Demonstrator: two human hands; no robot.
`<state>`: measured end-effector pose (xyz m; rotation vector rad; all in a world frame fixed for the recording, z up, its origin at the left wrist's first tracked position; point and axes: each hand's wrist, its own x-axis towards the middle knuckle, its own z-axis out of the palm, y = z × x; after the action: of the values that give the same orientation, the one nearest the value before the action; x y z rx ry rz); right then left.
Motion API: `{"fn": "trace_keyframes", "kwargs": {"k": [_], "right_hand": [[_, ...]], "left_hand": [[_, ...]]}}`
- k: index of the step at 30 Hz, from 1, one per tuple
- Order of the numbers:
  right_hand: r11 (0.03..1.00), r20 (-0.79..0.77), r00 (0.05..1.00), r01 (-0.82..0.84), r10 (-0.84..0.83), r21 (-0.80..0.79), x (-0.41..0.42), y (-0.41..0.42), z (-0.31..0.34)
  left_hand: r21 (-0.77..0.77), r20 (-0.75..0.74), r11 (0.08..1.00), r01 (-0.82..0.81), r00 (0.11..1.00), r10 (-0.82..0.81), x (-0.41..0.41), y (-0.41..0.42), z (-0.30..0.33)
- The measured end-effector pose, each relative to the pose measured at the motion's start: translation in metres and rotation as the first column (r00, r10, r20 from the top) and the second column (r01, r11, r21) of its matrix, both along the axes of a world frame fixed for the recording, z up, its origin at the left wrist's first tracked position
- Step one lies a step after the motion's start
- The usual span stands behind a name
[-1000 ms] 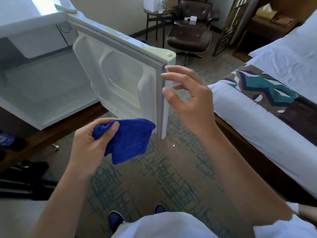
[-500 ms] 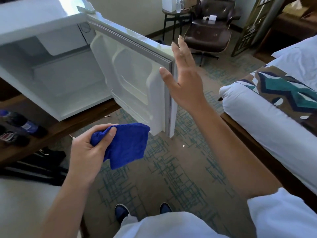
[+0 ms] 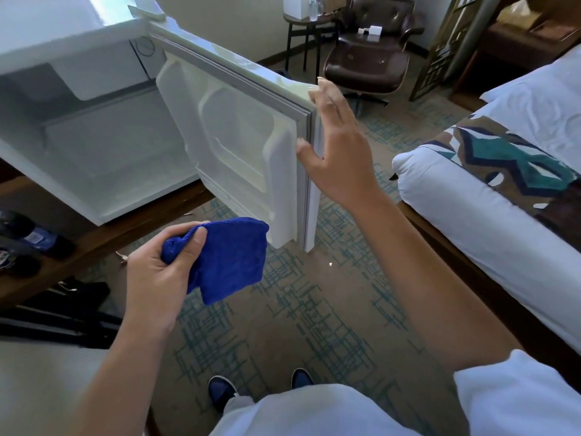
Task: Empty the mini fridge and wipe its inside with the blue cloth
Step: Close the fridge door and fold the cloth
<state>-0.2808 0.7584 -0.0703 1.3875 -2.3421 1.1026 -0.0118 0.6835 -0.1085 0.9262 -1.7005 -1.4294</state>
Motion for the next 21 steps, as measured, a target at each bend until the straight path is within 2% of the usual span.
{"fn": "trace_keyframes", "kwargs": {"k": [9,18,21], "right_hand": [[0.996,-0.012,0.999,-0.032,0.033,0.082,0.052,-0.002,0.005],[0.998,-0.051,0.998,-0.048,0.047,-0.030,0.114,-0.038,-0.005],[0.992,-0.039,0.994,-0.102,0.099,-0.076,0.138,-0.050,-0.007]], "left_hand": [[0.035,-0.044,0.999,0.033,0.999,-0.031,0.030,-0.045,-0.004],[0.076,-0.063,0.997,-0.012,0.998,0.017,0.076,-0.103,-0.018],[0.088,-0.067,0.995,-0.043,0.997,0.049,0.096,-0.123,-0.022]]}}
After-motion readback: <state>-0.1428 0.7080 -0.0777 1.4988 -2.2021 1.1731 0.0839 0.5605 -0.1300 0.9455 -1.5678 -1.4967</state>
